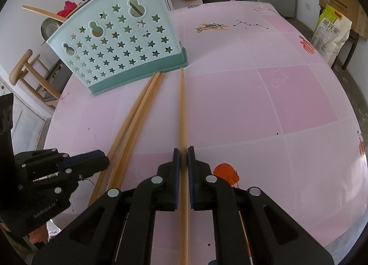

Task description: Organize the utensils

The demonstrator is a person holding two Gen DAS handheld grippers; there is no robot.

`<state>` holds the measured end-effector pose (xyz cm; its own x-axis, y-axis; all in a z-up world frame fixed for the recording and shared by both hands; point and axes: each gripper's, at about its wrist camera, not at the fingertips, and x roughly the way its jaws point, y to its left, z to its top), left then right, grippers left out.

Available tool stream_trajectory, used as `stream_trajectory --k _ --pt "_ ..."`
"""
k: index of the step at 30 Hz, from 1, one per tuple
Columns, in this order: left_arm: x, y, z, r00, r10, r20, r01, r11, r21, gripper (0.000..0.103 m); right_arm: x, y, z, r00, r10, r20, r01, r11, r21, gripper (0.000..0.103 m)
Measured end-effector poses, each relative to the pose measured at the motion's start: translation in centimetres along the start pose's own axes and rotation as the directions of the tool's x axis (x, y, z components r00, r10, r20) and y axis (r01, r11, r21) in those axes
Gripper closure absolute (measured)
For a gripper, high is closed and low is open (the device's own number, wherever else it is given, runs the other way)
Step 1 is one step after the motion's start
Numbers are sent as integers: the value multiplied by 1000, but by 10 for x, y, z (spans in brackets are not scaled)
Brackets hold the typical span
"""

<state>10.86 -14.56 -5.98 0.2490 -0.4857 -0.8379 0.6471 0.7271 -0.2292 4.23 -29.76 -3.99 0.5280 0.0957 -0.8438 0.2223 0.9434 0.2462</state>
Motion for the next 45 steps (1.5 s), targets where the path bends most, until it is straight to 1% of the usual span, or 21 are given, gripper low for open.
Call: stream_trajectory --k 3,7,13,15,17,19,22,26,31,33,35,36,38,40,42,45 --pt "-2 1 1 1000 12 -4 -12 1000 4 96 0 0 0 1000 -1 1 1 1000 0 96" --pt "1 -1 4 1000 27 -16 -26 999 26 90 0 0 0 1000 -1 1 1 1000 0 96" --pt "4 -8 8 998 64 -8 -63 996 62 90 1 -2 1 1000 -2 2 2 1000 0 96" --pt "3 -8 9 998 64 -8 -64 996 59 91 1 -2 1 1000 -2 3 2 1000 -1 96" --pt "1 -7 7 997 73 -7 -73 996 47 97 1 -2 1 1000 -3 4 3 1000 -1 96" --pt "-1 -2 5 998 70 -10 -69 997 26 98 2 -3 2 1000 -3 4 3 1000 -3 96" --pt "-9 8 -3 997 69 -21 -69 998 0 98 1 -2 2 1000 -5 -1 5 1000 -11 96" --pt "-22 22 -19 997 63 -52 -64 998 -26 98 -1 -2 -1 999 20 -27 -20 1000 -17 96" --pt "-41 38 -42 992 92 -83 -96 995 -39 98 -4 -2 -6 997 40 -68 -42 999 -34 96" --pt "-46 41 -46 989 126 -81 -129 991 -36 96 -4 -3 -6 996 48 -81 -51 998 -36 96" --pt "-48 43 -47 988 136 -73 -139 989 -47 82 -3 -5 -4 994 63 -86 -65 997 -29 95" --pt "-49 44 -46 988 135 -69 -139 989 -55 80 -2 -5 -2 994 59 -88 -62 998 -31 95" --pt "-49 45 -43 989 134 -61 -138 988 -65 79 0 -5 2 995 53 -87 -56 998 -31 93" --pt "-49 46 -39 990 131 -48 -133 989 -65 79 2 -3 6 996 49 -80 -52 998 -33 88" --pt "-43 42 -30 990 138 -40 -140 989 -55 79 5 -1 10 997 37 -72 -40 998 -40 87" --pt "-36 39 -18 988 153 -30 -154 987 -42 79 8 0 14 997 38 -63 -41 998 -38 87"
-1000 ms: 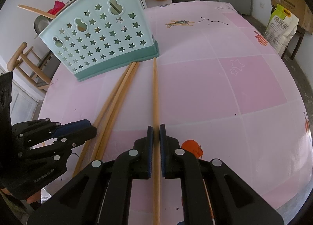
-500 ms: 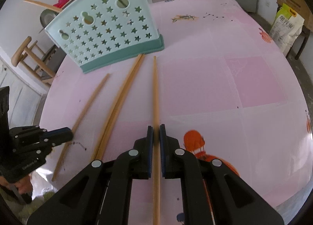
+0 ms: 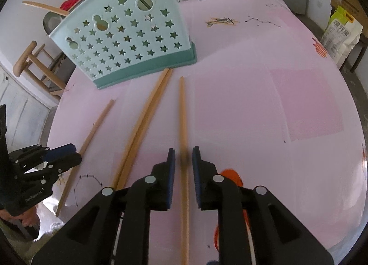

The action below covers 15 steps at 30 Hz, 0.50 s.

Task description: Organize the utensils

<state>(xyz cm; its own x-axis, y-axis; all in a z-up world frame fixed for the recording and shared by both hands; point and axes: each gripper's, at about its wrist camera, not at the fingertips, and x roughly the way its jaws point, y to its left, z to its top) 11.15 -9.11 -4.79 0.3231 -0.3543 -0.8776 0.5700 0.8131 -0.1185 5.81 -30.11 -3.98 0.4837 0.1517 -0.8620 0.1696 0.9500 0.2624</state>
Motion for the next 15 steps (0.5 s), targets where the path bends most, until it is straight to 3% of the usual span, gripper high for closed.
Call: stream_trajectory --k 15 --pt "16 -7 21 998 50 35 -50 999 20 79 10 14 12 997 -67 33 68 997 -28 87"
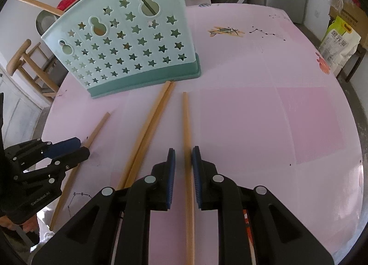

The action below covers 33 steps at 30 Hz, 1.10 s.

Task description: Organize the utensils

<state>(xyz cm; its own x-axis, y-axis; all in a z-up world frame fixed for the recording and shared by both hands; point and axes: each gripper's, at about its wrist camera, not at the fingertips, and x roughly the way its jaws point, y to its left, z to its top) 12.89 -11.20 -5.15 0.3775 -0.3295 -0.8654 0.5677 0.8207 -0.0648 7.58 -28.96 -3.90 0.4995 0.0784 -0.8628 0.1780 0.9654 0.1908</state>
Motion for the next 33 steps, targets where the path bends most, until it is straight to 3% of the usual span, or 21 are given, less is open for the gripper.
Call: stream_trajectory --k 15,25,33 --pt "4 -1 3 1000 20 -1 -20 1000 -3 81 0 0 -1 1000 2 7 -2 1000 11 87" --pt "4 2 3 1000 30 3 -30 999 -16 87 1 -1 -1 1000 3 4 -3 1000 11 87" --pt "4 -2 1 998 56 -4 -56 998 26 93 1 0 0 1000 3 1 -3 1000 16 87"
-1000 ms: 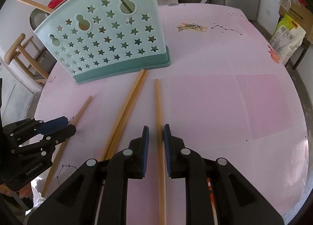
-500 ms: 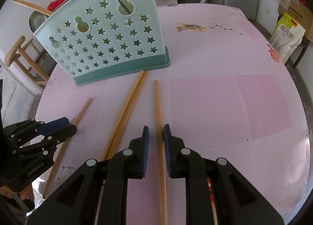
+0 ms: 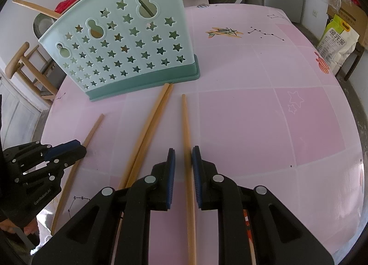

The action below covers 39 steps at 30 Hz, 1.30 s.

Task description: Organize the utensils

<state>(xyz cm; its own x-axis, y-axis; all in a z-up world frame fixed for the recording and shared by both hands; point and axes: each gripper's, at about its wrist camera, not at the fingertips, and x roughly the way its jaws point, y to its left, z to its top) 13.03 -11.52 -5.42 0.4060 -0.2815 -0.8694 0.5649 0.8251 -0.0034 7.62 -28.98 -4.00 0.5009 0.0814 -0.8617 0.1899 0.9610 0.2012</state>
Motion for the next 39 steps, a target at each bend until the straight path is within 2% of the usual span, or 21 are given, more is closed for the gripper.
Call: stream_trajectory --k 5,15,39 --pt "-2 0 -3 1000 5 9 -5 1000 -1 97 1 0 1 1000 1 -6 -1 1000 3 86" --pt "-3 4 -6 1000 4 10 -4 1000 -11 98 2 5 3 1000 16 -22 -16 1000 -9 75" --pt "-6 2 -9 1000 31 -1 -31 999 -12 98 2 5 3 1000 16 -12 -17 1000 -14 75"
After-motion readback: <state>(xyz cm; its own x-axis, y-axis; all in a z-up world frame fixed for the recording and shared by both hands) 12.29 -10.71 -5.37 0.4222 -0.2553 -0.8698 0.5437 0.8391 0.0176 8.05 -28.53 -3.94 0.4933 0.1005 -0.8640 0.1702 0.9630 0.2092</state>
